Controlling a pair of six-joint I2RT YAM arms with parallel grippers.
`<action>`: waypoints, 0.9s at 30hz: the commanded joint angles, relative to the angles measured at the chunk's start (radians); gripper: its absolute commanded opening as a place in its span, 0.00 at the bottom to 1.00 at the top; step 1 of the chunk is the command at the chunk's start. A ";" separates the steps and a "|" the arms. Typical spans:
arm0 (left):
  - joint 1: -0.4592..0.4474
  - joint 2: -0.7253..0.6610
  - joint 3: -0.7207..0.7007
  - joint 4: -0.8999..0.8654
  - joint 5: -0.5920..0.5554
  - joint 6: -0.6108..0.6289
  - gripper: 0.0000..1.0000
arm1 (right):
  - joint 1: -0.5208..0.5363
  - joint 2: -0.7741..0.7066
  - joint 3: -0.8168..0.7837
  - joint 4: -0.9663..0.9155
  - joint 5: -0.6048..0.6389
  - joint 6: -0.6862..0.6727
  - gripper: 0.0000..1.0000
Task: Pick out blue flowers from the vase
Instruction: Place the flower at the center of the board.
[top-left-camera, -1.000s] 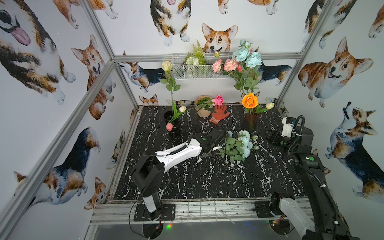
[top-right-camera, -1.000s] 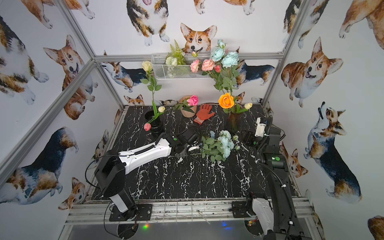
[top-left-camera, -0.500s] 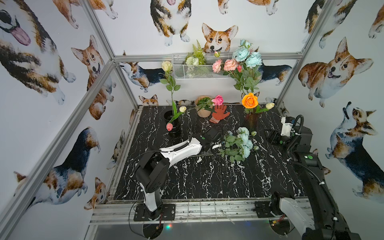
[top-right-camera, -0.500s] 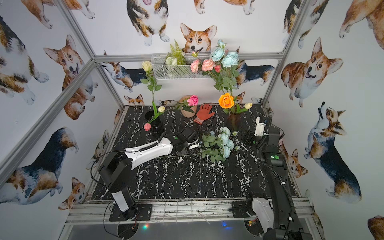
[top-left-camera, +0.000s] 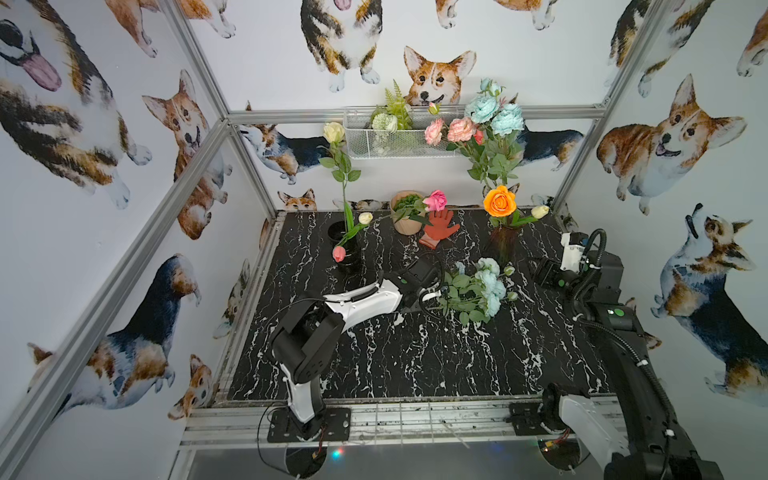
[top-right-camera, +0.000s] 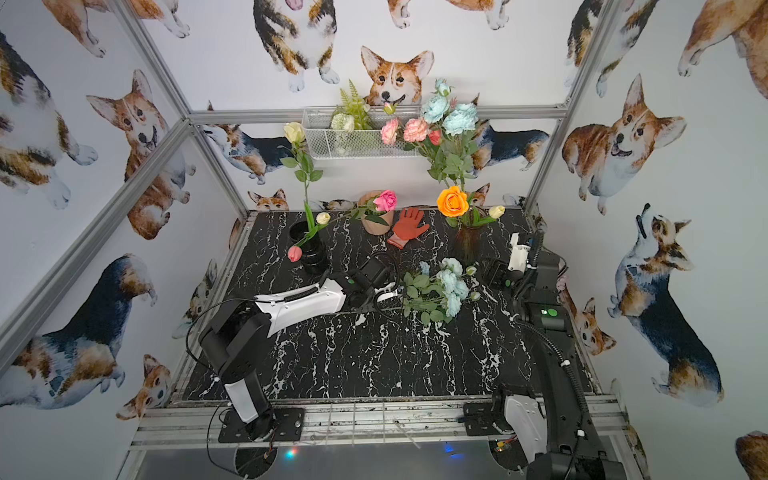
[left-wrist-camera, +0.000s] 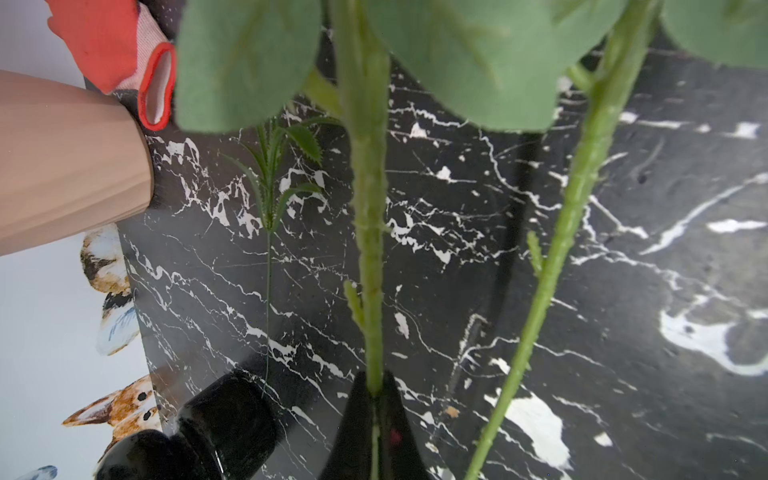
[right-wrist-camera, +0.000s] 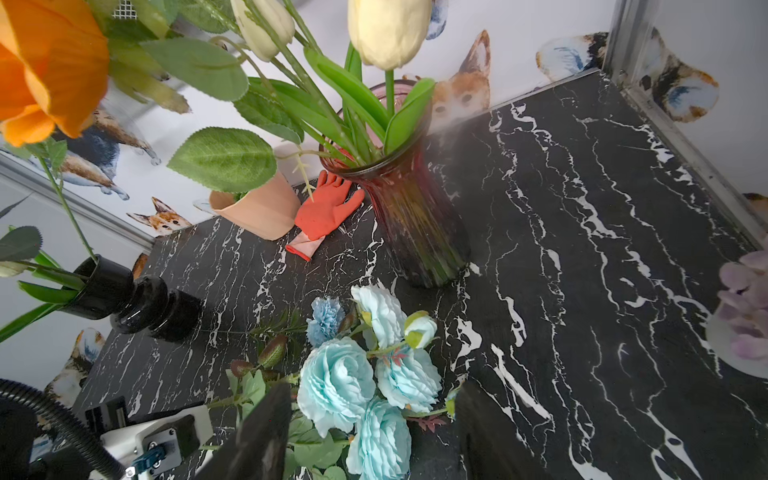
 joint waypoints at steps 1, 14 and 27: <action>0.004 0.013 0.014 0.035 0.011 0.049 0.00 | 0.001 0.000 0.001 0.043 -0.010 0.009 0.65; 0.012 0.006 0.011 0.063 -0.016 0.092 0.29 | 0.000 -0.001 0.009 0.040 -0.021 0.010 0.65; 0.017 -0.099 -0.007 0.110 -0.018 0.049 0.46 | 0.002 0.014 0.048 0.040 -0.045 0.018 0.65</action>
